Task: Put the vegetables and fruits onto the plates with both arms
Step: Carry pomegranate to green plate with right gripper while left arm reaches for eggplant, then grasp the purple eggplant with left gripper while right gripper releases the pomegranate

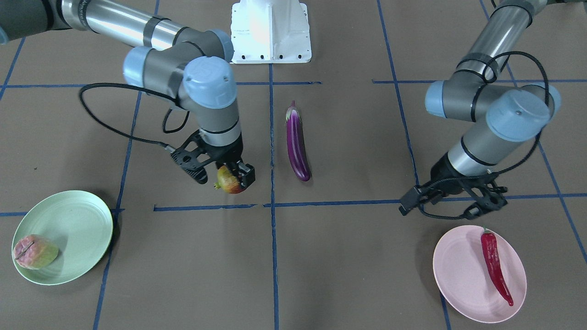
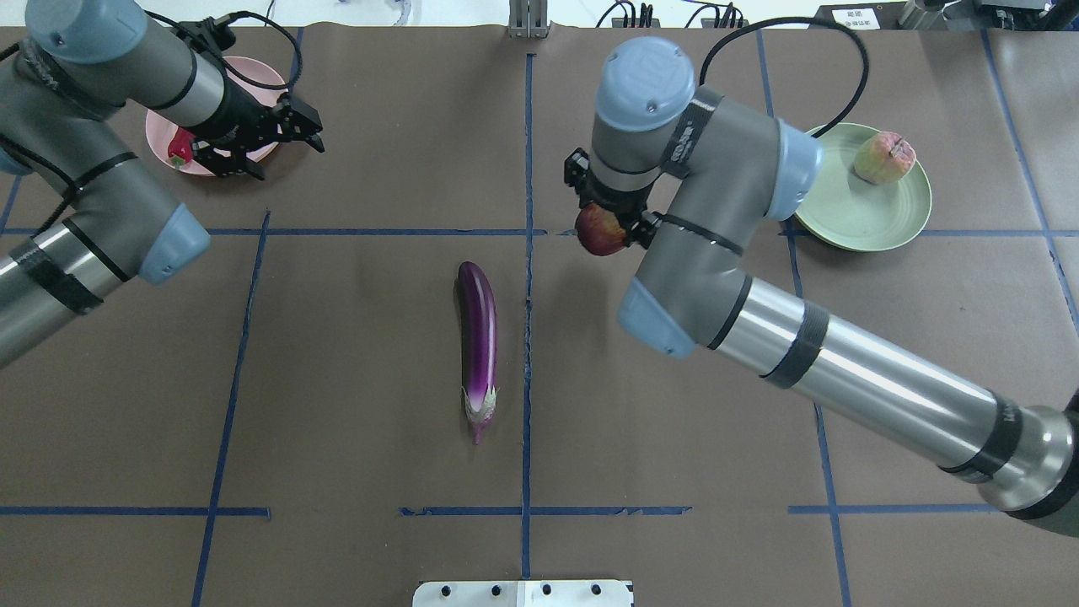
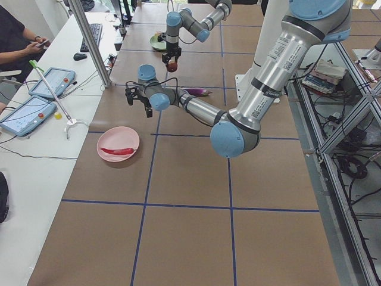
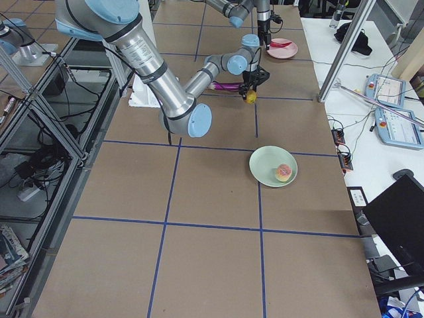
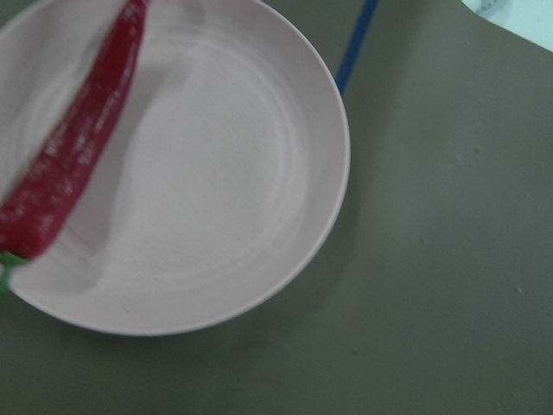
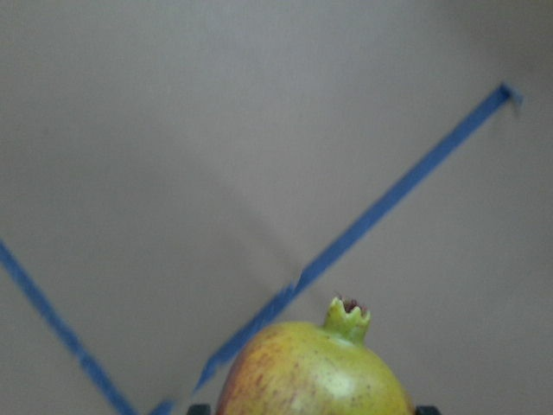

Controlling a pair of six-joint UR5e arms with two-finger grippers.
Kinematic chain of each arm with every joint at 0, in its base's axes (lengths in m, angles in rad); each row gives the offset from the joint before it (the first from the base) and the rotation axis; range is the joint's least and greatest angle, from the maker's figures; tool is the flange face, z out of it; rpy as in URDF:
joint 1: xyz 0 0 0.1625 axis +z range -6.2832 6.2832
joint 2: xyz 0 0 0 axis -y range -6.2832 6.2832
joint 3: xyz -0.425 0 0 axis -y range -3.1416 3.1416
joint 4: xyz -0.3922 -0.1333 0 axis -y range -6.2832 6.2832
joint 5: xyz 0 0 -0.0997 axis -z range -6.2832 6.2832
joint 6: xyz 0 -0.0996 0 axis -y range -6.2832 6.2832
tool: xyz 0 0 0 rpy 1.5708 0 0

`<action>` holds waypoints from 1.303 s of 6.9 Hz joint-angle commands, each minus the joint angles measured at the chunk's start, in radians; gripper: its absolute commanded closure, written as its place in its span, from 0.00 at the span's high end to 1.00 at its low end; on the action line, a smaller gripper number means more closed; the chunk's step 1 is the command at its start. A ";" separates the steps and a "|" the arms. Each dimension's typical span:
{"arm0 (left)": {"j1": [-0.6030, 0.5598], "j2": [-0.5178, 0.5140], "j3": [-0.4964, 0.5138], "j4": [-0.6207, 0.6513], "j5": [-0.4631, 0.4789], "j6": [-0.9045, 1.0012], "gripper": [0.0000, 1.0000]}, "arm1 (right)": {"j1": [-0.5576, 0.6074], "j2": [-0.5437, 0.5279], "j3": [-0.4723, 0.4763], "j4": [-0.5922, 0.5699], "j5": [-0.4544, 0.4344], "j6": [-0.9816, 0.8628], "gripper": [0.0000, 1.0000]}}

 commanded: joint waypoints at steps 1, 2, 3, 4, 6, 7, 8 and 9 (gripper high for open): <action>0.132 -0.065 -0.068 0.003 0.012 -0.190 1.00 | 0.183 -0.141 0.023 0.008 0.018 -0.409 0.00; 0.191 -0.103 -0.074 0.046 0.070 -0.195 1.00 | 0.243 -0.205 0.015 0.008 0.051 -0.535 0.00; 0.255 -0.180 -0.074 0.177 0.116 -0.186 1.00 | 0.294 -0.244 -0.011 0.010 0.068 -0.666 0.00; 0.331 -0.196 -0.077 0.205 0.201 -0.184 1.00 | 0.301 -0.282 -0.017 0.010 0.073 -0.722 0.00; 0.406 -0.206 -0.086 0.370 0.272 -0.184 1.00 | 0.299 -0.299 -0.087 0.084 0.088 -0.731 0.05; 0.436 -0.206 -0.085 0.396 0.282 -0.184 1.00 | 0.301 -0.307 -0.098 0.097 0.114 -0.744 0.99; 0.464 -0.213 -0.080 0.397 0.305 -0.181 1.00 | 0.305 -0.304 -0.094 0.103 0.122 -0.766 1.00; 0.472 -0.207 -0.076 0.399 0.317 -0.180 0.90 | 0.318 -0.301 -0.092 0.105 0.137 -0.771 1.00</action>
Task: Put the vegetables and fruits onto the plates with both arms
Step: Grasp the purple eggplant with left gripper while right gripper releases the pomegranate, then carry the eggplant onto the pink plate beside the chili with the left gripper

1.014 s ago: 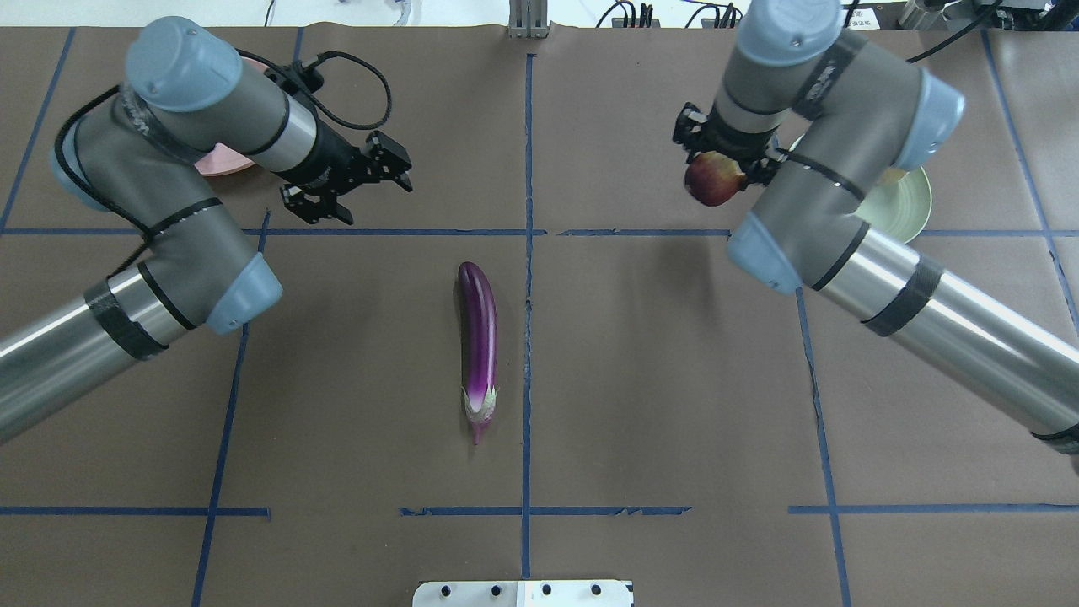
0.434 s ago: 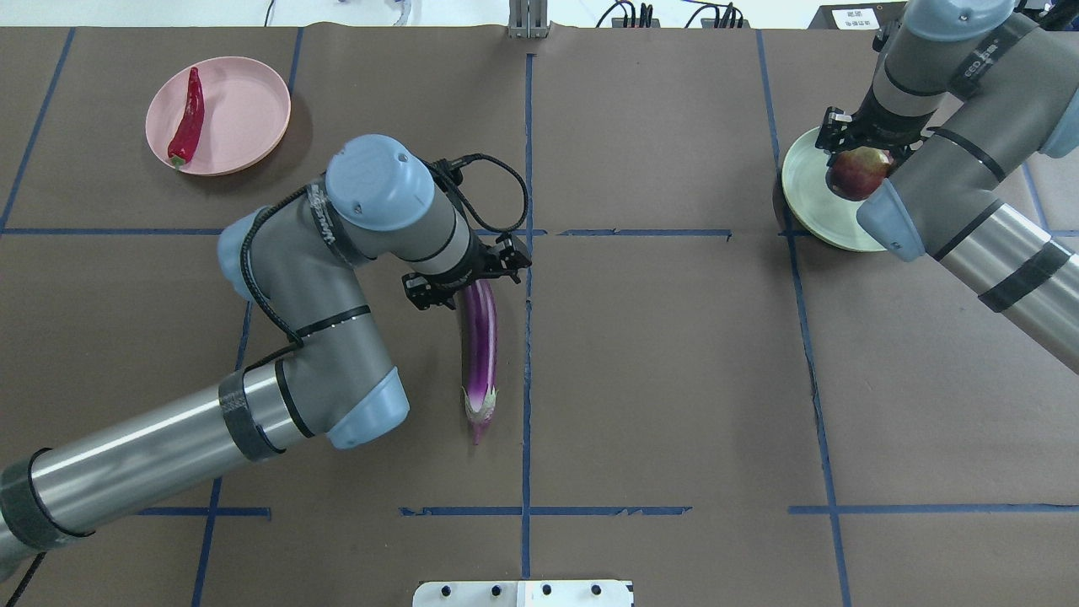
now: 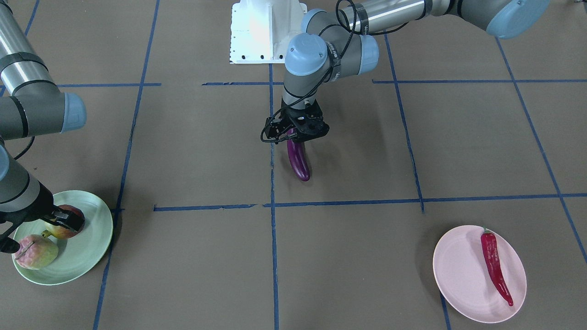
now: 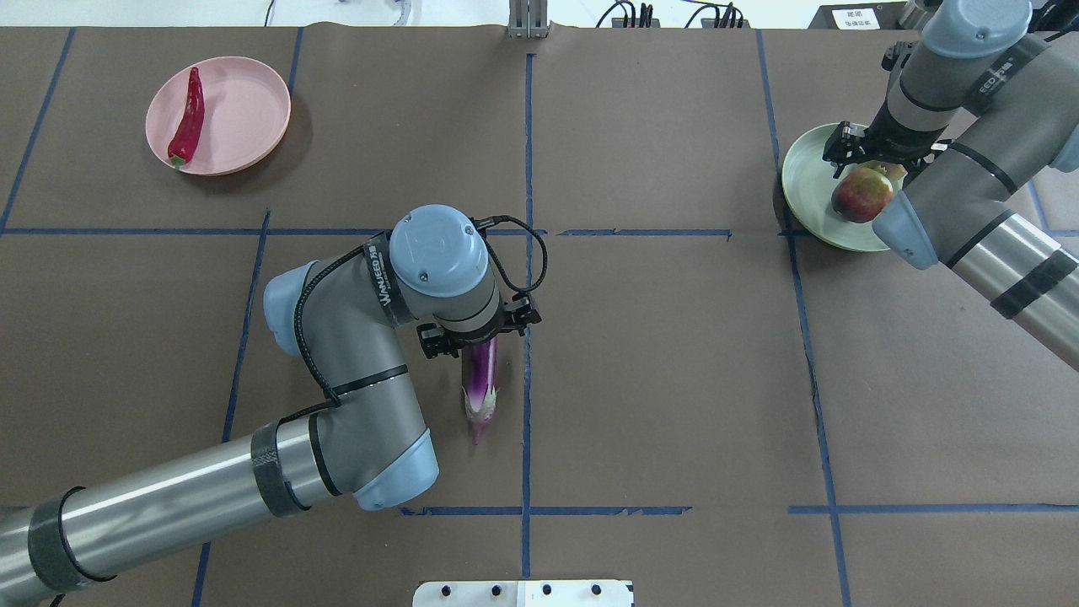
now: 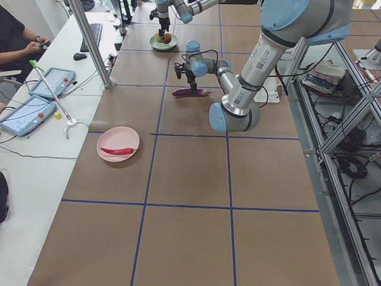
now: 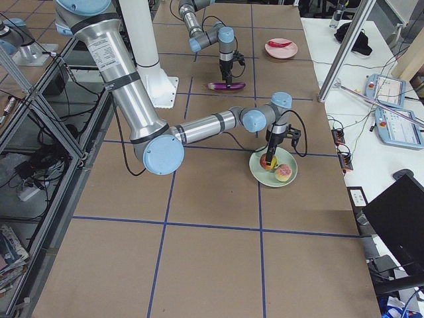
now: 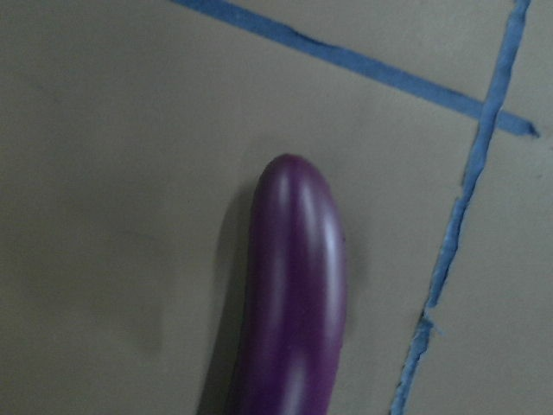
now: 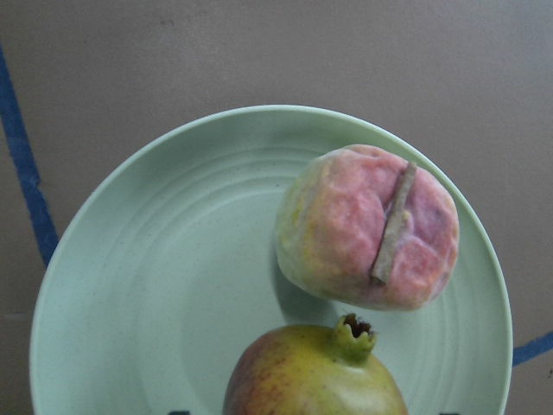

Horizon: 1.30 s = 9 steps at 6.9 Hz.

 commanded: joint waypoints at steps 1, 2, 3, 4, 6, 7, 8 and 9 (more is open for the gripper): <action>0.021 0.001 0.005 0.015 0.032 0.051 0.73 | 0.019 0.005 0.005 0.007 0.024 -0.013 1.00; 0.021 -0.002 0.005 0.042 0.041 0.073 0.50 | 0.020 0.005 0.014 0.007 0.038 -0.013 1.00; 0.021 -0.002 0.006 0.056 0.061 0.073 0.26 | 0.031 0.005 0.031 0.007 0.080 -0.013 1.00; 0.010 -0.009 -0.026 0.078 0.062 0.074 0.04 | 0.048 0.005 0.063 -0.005 0.108 -0.011 1.00; -0.171 0.049 -0.139 0.090 0.061 0.074 0.00 | 0.063 0.005 0.126 -0.009 0.151 0.000 1.00; -0.283 0.083 -0.127 0.073 0.058 0.147 0.00 | 0.062 -0.007 0.168 -0.007 0.154 0.003 1.00; -0.388 0.090 -0.086 0.076 0.052 0.342 0.00 | 0.063 -0.038 0.227 -0.007 0.168 0.003 1.00; -0.480 0.091 0.031 0.057 -0.035 0.482 0.00 | 0.062 -0.117 0.338 -0.007 0.212 -0.003 1.00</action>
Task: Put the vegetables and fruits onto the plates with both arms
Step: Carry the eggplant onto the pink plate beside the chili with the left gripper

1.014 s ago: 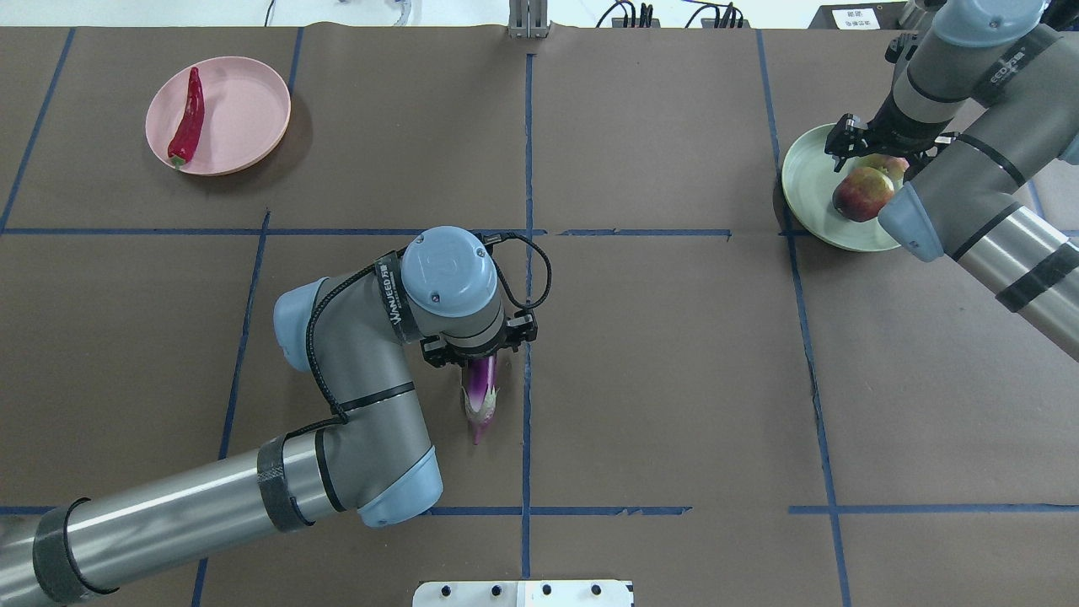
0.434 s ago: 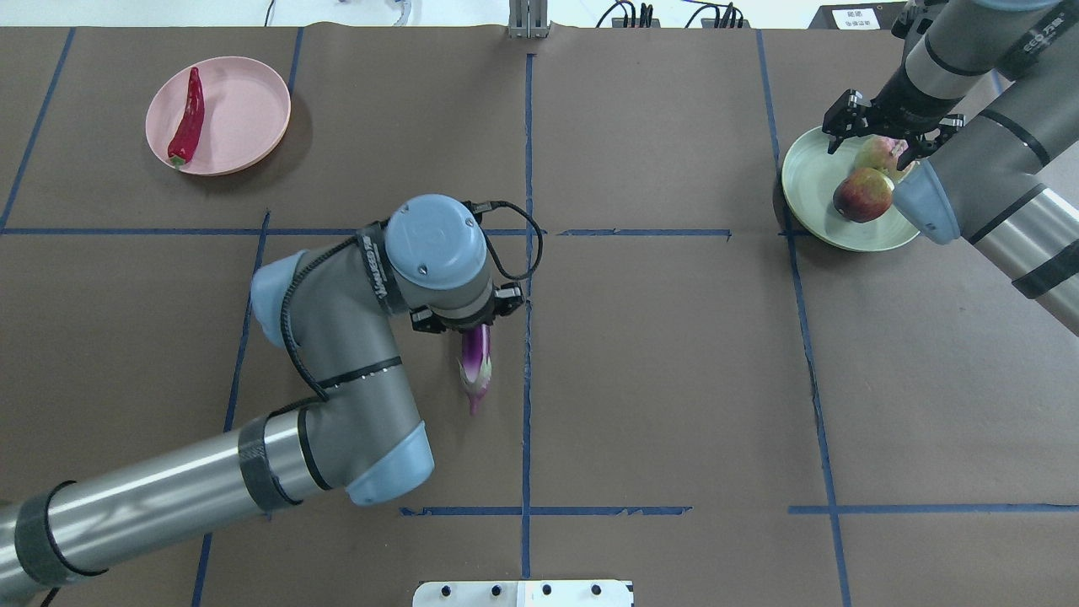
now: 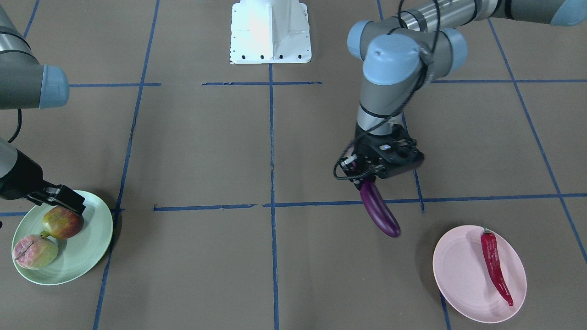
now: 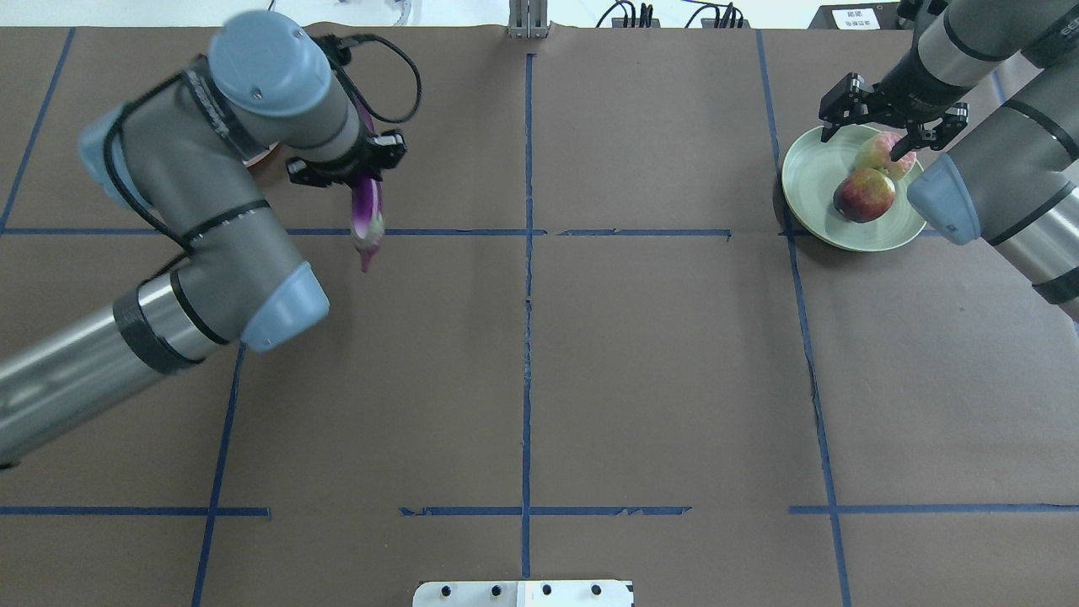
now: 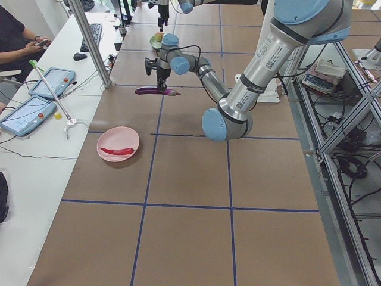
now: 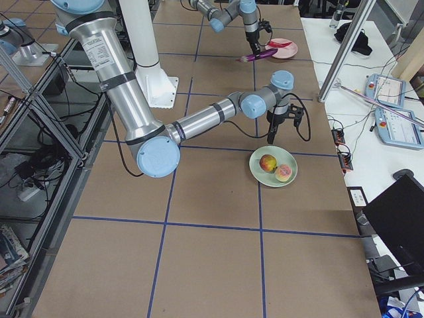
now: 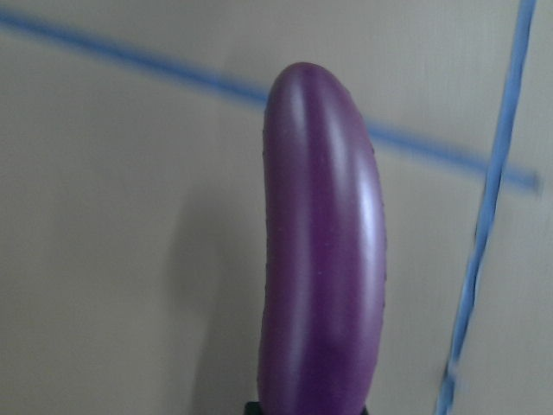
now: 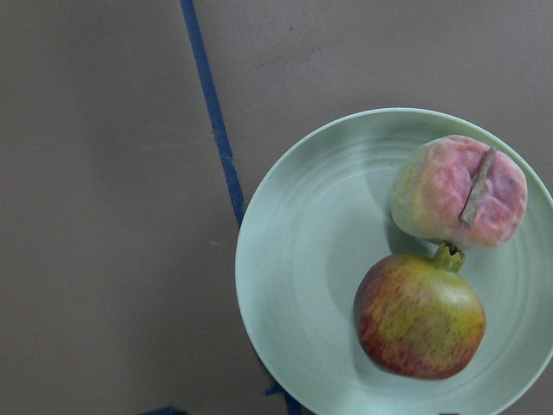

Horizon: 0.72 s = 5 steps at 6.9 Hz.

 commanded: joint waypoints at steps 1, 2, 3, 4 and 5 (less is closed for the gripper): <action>-0.233 0.008 0.274 -0.160 -0.222 0.359 0.00 | 0.000 -0.133 0.191 -0.001 0.083 -0.004 1.00; -0.298 0.007 0.474 -0.315 -0.318 0.491 0.01 | 0.000 -0.163 0.230 -0.001 0.088 -0.004 1.00; -0.297 0.002 0.584 -0.421 -0.319 0.504 0.23 | 0.000 -0.166 0.240 -0.001 0.098 -0.001 1.00; -0.283 0.001 0.591 -0.436 -0.319 0.492 0.99 | -0.002 -0.166 0.240 -0.001 0.104 -0.001 1.00; -0.265 0.001 0.592 -0.436 -0.319 0.456 1.00 | -0.002 -0.164 0.240 -0.001 0.105 -0.001 1.00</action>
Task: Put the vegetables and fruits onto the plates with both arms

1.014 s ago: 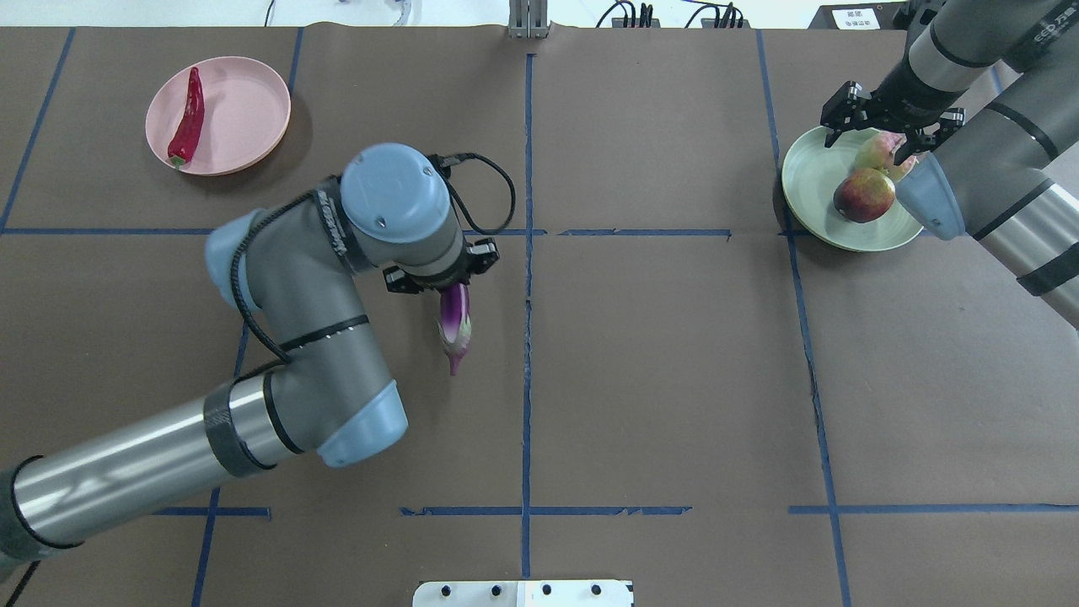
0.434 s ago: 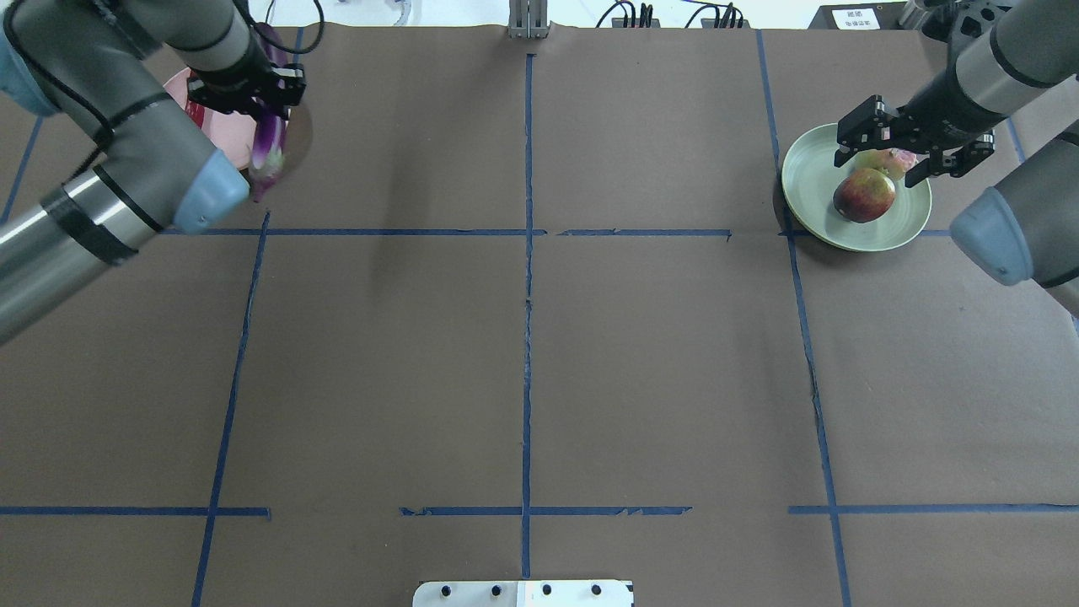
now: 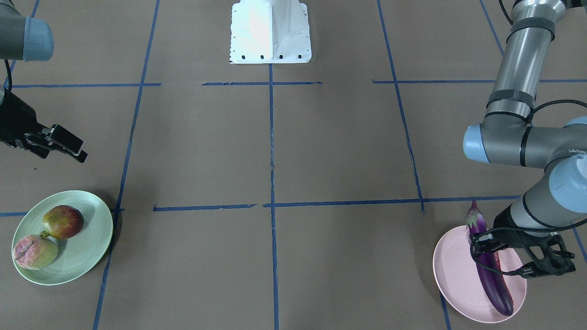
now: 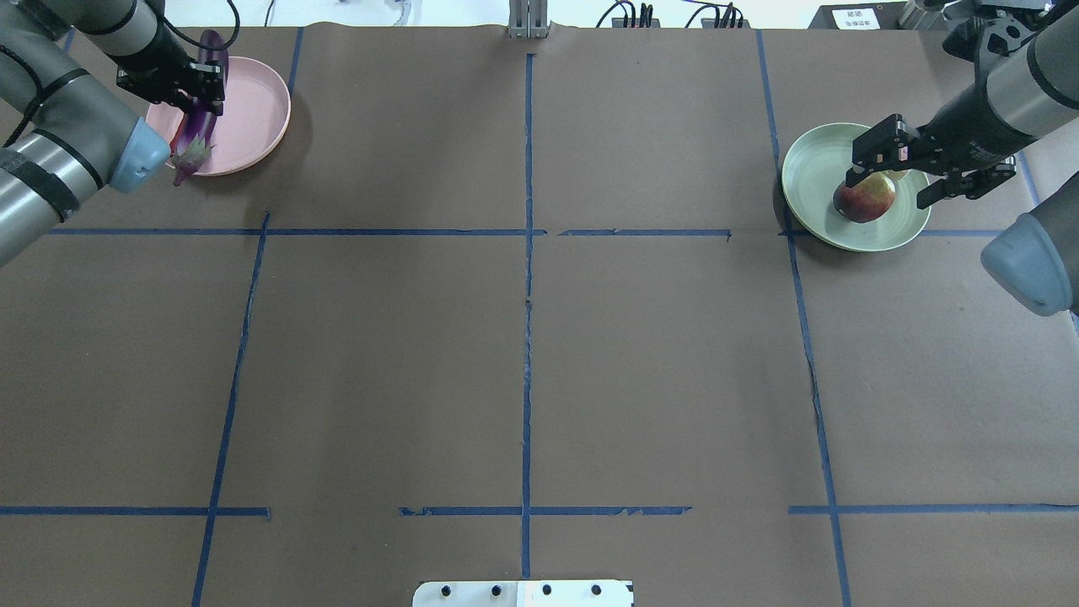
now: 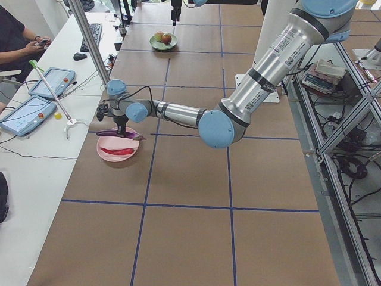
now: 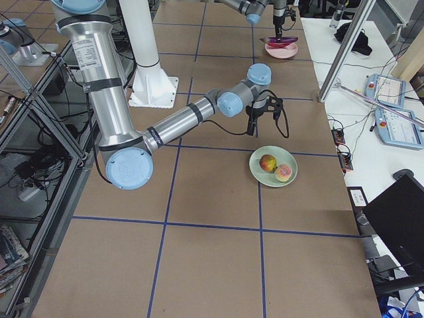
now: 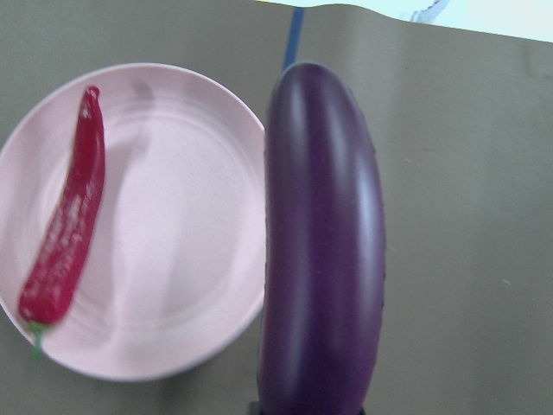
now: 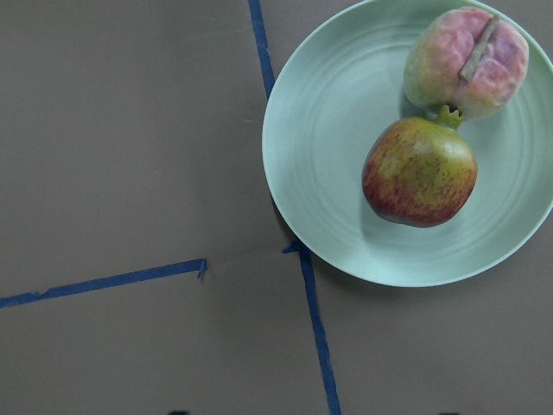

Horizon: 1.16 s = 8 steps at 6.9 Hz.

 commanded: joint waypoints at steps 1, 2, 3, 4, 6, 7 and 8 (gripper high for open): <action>0.020 0.004 0.020 -0.031 -0.005 -0.029 1.00 | 0.000 0.001 0.005 0.002 0.005 0.000 1.00; 0.014 0.007 0.013 -0.072 -0.014 -0.035 1.00 | 0.001 -0.002 0.020 0.000 0.005 0.000 1.00; -0.038 0.048 -0.062 -0.079 -0.108 -0.034 1.00 | 0.007 -0.057 0.061 0.000 0.013 -0.010 1.00; -0.076 0.185 -0.227 -0.079 -0.153 -0.019 1.00 | 0.039 -0.125 0.089 0.002 0.015 -0.050 1.00; -0.116 0.494 -0.561 -0.071 -0.146 0.111 1.00 | 0.136 -0.299 0.106 -0.003 0.013 -0.392 1.00; -0.150 0.608 -0.642 -0.067 -0.149 0.233 1.00 | 0.209 -0.329 0.068 -0.003 0.013 -0.540 1.00; -0.231 0.698 -0.658 -0.066 -0.152 0.386 1.00 | 0.278 -0.349 0.019 -0.003 0.013 -0.667 1.00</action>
